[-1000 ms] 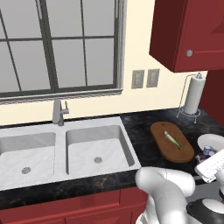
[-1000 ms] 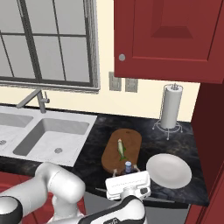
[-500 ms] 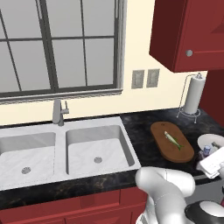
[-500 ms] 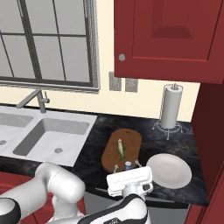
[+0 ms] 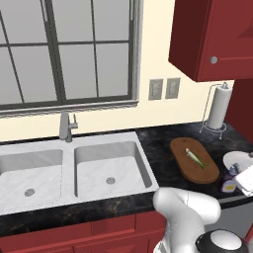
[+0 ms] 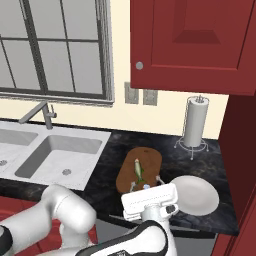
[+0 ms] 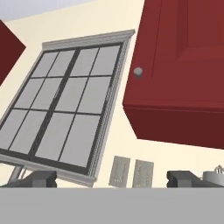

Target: Pick the fish from the plate and place it on the cutting board. Then pick the condiment bottle from the cabinet and place it next to the cutting board.

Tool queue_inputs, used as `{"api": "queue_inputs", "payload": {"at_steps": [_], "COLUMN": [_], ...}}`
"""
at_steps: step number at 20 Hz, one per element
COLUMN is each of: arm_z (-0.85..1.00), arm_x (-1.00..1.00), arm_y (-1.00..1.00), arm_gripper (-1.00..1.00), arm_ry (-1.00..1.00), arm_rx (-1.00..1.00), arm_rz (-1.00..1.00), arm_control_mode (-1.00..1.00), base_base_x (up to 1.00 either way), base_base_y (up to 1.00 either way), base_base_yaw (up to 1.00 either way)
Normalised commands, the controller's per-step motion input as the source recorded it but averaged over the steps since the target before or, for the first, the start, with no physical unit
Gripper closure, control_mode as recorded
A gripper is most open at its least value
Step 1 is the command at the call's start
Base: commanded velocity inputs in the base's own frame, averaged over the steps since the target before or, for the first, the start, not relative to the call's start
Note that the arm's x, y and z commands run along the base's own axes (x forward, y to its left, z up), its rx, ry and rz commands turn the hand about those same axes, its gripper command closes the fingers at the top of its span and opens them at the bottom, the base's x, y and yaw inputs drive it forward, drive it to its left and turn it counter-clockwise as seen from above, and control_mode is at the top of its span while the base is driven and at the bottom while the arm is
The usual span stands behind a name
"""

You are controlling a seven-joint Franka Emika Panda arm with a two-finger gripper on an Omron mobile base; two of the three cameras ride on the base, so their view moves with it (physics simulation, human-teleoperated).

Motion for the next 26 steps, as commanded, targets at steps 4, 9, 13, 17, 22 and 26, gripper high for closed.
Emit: {"api": "queue_inputs", "payload": {"at_steps": [4,9,13,17,22,26], "arm_z": [0.34,0.31,0.35,0.31,0.33,0.35], "arm_x": [-0.44,-0.52,-0.62,-0.57,-0.56,-0.57], "arm_y": [0.0,0.0,0.0,0.0,0.0,0.0], "arm_gripper": [-1.0,-1.0,-1.0,-1.0,-1.0,-1.0], "arm_ry": [-0.01,0.0,-0.02,-0.02,-0.05,-0.14], "arm_rx": [0.0,-0.02,-0.11,-0.17,-0.24,-0.34], "arm_rz": [0.0,0.0,0.0,0.0,0.0,0.0], "arm_control_mode": [-1.0,-1.0,-1.0,-1.0,-1.0,-1.0], "base_base_x": [0.0,0.0,0.0,0.0,0.0,0.0], "base_base_y": [0.0,0.0,0.0,0.0,0.0,0.0], "base_base_yaw": [0.0,0.0,0.0,0.0,0.0,0.0]}}
